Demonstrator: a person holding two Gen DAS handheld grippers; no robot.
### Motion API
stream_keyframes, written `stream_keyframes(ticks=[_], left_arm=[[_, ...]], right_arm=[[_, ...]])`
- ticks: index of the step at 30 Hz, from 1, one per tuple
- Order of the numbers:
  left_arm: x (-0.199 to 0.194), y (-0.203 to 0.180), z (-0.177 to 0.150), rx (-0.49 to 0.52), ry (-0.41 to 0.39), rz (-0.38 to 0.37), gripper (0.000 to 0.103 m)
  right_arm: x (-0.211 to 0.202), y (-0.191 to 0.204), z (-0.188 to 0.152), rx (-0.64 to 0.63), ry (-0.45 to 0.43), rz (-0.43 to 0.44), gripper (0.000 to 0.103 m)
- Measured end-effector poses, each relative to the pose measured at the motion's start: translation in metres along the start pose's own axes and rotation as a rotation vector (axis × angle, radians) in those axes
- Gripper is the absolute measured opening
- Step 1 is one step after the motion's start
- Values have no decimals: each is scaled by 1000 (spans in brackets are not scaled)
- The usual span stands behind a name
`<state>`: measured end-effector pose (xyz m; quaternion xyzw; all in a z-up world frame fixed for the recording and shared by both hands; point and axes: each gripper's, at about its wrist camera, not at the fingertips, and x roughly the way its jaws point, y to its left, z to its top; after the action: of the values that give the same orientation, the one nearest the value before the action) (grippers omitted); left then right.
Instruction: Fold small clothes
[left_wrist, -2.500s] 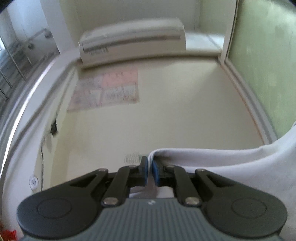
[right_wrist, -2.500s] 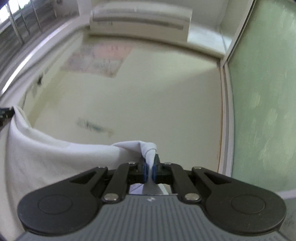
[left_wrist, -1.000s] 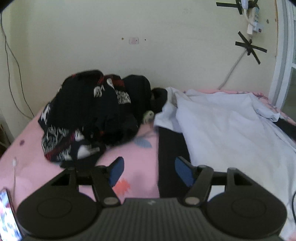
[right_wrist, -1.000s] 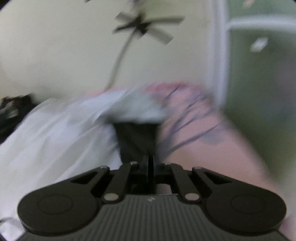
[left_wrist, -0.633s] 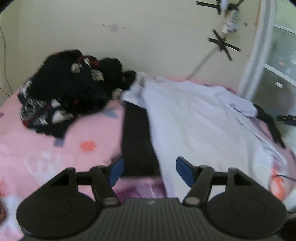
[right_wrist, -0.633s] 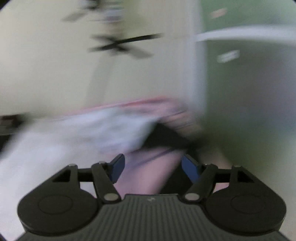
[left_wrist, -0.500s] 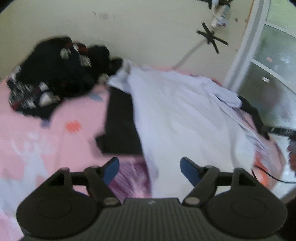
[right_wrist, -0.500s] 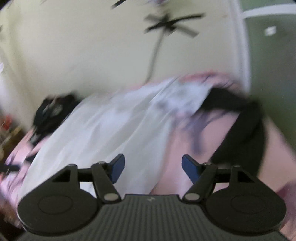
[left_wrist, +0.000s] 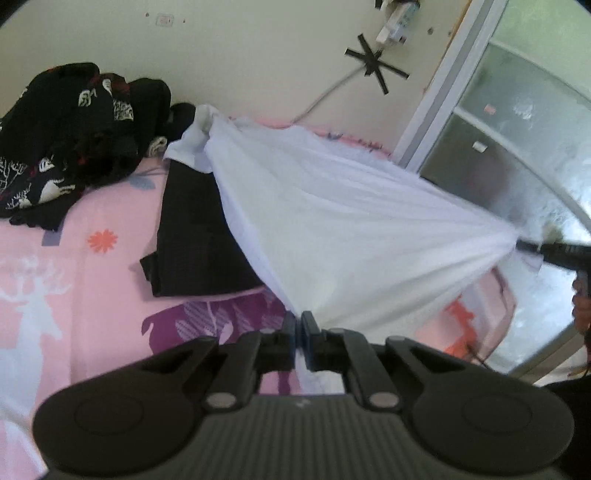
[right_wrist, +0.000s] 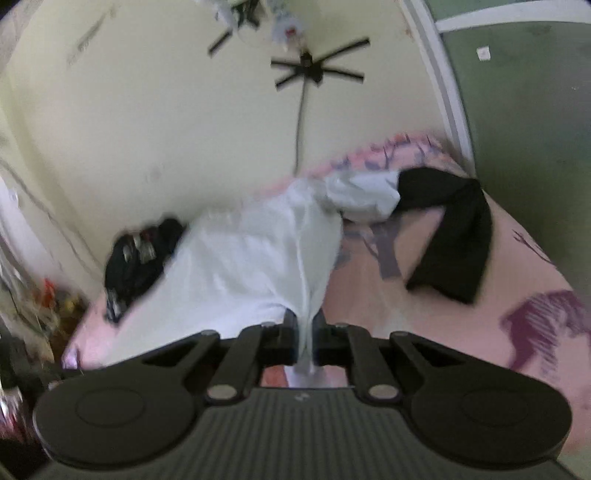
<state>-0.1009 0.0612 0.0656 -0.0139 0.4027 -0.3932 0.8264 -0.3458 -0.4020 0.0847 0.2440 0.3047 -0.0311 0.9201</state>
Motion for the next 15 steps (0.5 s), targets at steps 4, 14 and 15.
stream_keyframes(ticks=[4, 14, 15], left_arm=[[16, 4, -11, -7, 79, 50, 16], [-25, 58, -4, -162, -116, 202, 40], [-30, 60, -3, -171, -141, 213, 42]], right_arm=[[34, -16, -31, -70, 255, -110, 8], [56, 51, 30, -279, -27, -83, 61], [68, 74, 34, -331, -30, -23, 61]])
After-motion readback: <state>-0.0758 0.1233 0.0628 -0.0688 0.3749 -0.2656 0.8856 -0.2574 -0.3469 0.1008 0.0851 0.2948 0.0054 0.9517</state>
